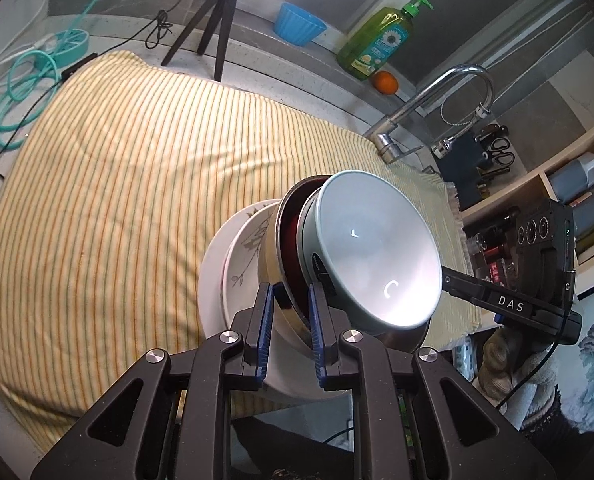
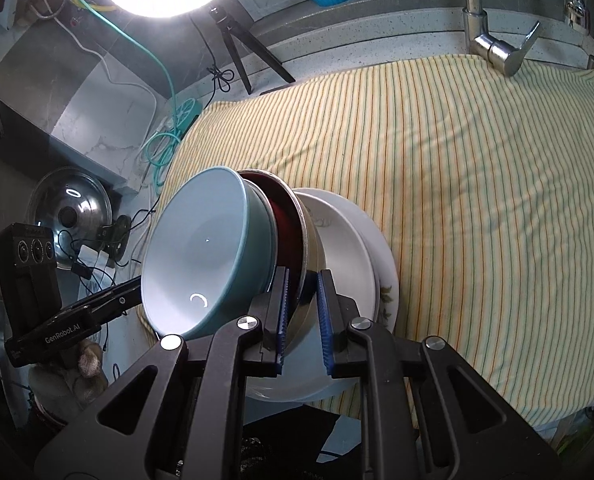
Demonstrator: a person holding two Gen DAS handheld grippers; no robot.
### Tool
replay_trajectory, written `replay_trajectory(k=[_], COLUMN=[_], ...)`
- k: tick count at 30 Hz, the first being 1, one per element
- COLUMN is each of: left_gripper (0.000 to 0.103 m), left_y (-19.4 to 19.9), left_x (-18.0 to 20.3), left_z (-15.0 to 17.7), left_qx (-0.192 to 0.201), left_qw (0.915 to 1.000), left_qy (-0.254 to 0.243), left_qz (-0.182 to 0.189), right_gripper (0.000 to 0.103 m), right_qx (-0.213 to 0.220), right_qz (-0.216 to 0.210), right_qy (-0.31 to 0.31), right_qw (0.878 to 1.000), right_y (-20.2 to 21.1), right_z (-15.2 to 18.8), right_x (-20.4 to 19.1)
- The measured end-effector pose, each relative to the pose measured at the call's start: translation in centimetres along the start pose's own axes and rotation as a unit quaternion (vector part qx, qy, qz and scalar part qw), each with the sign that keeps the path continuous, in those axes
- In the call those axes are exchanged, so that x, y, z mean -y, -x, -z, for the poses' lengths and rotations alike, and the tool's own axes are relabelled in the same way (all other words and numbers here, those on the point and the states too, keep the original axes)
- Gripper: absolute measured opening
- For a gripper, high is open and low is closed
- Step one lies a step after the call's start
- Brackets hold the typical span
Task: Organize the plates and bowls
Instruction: 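Lower the pale blue bowl into the red bowl with both tools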
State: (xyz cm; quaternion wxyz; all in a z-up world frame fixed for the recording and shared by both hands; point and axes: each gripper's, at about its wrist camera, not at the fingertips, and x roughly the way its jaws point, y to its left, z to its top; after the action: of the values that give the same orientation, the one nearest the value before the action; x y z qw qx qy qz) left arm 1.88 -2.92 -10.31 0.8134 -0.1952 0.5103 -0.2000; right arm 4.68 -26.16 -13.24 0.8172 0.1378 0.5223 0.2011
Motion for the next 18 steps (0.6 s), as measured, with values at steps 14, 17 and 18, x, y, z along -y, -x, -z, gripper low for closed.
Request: replay_trajectory(k=[14, 17, 18], left_gripper=[0.014, 0.013, 0.013], left_y=[-0.3, -0.31, -0.33], left_x=[0.2, 0.21, 0.15], left_z=[0.48, 0.52, 0.56], left_qx=[-0.002, -0.001, -0.001], left_qw=[1.0, 0.9999, 0.9999], left_qy=[-0.003, -0.004, -0.003], left_qz=[-0.008, -0.011, -0.011], right_gripper=[0.015, 0.015, 0.015], right_qx=[-0.001, -0.001, -0.003], right_qz=[0.006, 0.009, 0.01], right_qy=[0.013, 0.019, 0.021], right_qw=[1.0, 1.0, 1.0], right_y=[-0.11, -0.12, -0.17], right_z=[0.78, 0.79, 0.82], right_x=[-0.11, -0.35, -0.38])
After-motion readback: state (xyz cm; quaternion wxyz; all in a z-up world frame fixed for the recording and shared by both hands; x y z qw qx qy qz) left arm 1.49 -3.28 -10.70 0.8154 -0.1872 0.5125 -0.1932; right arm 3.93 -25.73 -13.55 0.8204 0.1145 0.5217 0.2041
